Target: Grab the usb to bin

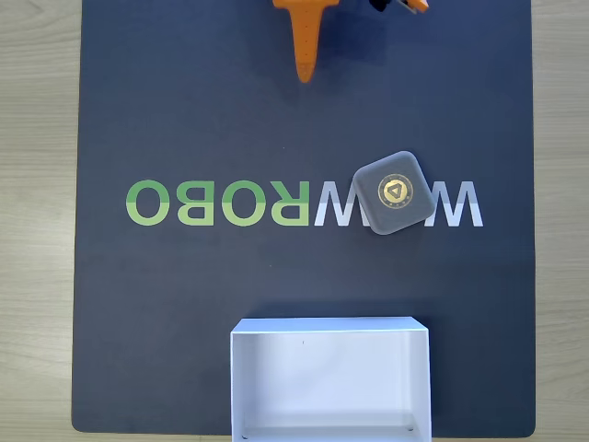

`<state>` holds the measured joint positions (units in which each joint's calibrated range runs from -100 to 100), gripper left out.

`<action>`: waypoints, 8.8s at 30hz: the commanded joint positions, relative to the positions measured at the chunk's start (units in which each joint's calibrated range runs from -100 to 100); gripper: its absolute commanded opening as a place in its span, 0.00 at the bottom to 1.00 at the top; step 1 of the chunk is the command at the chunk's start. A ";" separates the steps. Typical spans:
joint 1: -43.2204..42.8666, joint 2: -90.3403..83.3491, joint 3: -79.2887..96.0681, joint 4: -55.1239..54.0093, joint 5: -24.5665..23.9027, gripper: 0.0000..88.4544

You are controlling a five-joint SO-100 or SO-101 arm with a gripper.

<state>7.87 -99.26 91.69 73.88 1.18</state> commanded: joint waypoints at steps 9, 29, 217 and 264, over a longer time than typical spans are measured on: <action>0.46 0.19 0.00 -0.07 -0.18 0.16; 0.46 0.19 0.00 -0.07 -0.18 0.16; -13.17 122.11 -112.55 13.64 5.71 0.14; 0.63 132.62 -153.02 15.12 1.45 0.14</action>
<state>8.75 26.09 -49.39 90.17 4.38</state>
